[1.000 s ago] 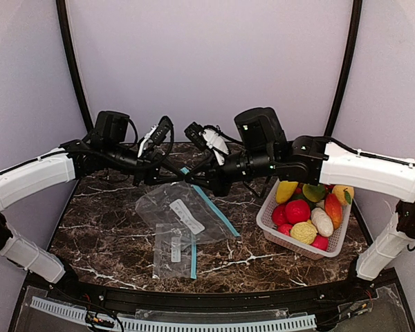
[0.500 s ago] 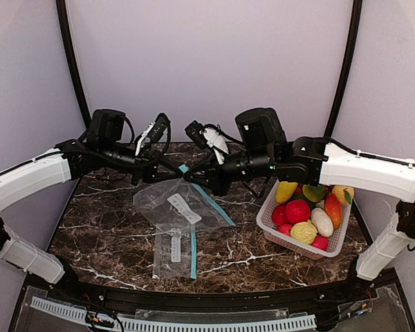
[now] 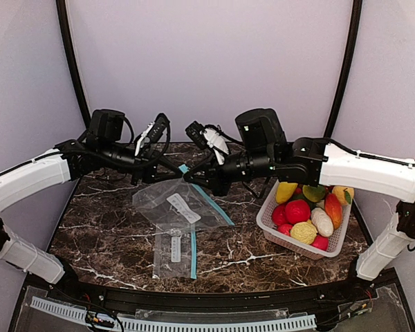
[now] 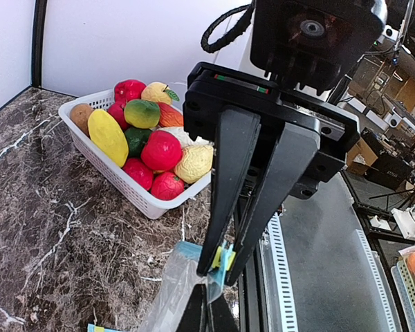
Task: Place the food in the zip-top bag and seal the zipper
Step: Unzip the zipper from the zipper food storage bag.
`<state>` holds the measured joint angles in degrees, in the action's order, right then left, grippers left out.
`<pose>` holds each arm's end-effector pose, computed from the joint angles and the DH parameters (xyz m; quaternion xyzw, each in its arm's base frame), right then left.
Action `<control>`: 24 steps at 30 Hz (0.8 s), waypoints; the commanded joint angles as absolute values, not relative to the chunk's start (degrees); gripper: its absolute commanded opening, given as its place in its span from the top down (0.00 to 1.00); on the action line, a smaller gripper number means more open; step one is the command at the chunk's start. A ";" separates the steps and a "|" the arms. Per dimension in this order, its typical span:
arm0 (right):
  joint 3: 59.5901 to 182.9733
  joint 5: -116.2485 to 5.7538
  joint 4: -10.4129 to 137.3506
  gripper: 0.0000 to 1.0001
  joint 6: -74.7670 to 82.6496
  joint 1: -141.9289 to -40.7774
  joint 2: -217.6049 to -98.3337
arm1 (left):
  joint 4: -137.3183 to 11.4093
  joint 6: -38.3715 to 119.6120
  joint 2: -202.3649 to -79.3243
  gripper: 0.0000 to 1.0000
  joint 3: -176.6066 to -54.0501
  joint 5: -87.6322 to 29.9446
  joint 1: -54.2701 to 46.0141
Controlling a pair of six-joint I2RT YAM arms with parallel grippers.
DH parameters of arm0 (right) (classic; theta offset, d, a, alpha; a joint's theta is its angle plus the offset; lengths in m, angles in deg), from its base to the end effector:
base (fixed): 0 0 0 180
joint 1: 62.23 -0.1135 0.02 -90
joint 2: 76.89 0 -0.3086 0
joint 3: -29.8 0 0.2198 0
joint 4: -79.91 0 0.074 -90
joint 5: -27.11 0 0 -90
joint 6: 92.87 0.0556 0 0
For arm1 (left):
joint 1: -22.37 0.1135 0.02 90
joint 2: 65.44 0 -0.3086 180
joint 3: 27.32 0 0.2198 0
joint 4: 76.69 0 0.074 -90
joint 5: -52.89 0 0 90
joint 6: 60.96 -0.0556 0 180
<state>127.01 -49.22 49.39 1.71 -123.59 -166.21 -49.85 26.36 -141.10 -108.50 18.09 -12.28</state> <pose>0.1573 0.3154 0.4030 -0.4509 0.6954 0.3828 0.4081 0.1886 -0.1859 0.3952 0.4818 0.6096 -0.5054 0.3752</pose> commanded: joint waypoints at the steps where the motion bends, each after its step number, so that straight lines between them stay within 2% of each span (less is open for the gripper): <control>1: 125.24 -49.87 45.72 1.00 2.38 -123.02 -164.71 | -52.84 26.66 -137.69 0.99 -108.18 18.29 -11.92; 24: 124.50 -49.99 45.01 1.00 2.94 -122.77 -164.65 | -54.68 27.57 -135.63 0.99 -107.37 16.91 -10.36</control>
